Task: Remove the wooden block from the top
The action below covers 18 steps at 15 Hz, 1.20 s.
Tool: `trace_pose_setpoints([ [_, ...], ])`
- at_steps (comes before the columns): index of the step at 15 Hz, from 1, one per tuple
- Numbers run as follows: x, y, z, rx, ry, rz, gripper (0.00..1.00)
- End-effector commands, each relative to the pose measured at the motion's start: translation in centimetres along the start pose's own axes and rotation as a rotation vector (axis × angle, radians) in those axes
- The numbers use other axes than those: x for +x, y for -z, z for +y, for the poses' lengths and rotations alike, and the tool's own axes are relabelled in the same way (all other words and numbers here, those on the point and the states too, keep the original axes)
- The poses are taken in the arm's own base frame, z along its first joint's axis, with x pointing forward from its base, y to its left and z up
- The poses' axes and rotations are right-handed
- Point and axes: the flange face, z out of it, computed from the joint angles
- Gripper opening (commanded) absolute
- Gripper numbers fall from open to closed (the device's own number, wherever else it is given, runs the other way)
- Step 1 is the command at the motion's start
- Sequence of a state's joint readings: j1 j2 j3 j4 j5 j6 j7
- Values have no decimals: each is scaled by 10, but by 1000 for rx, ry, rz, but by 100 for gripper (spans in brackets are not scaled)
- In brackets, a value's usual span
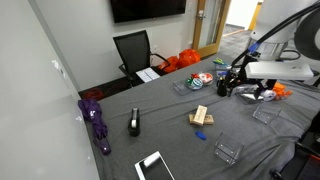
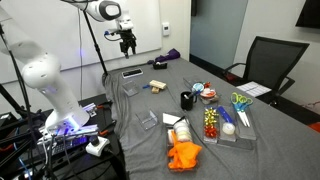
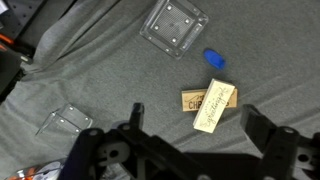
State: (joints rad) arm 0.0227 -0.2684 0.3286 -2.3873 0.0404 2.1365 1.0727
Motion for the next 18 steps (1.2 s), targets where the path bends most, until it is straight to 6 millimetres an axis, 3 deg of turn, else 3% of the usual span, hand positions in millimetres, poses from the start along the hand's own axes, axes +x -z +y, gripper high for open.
trace_pose_setpoints([
  [1, 31, -16, -31, 86, -67, -43, 100],
  [5, 52, -20, -45, 121, -64, -46, 100],
  [6, 45, -20, -34, 103, -66, -27, 100],
  [11, 50, -20, -41, 109, -67, -33, 100],
  [18, 72, -93, -62, 76, -235, 34, 100],
])
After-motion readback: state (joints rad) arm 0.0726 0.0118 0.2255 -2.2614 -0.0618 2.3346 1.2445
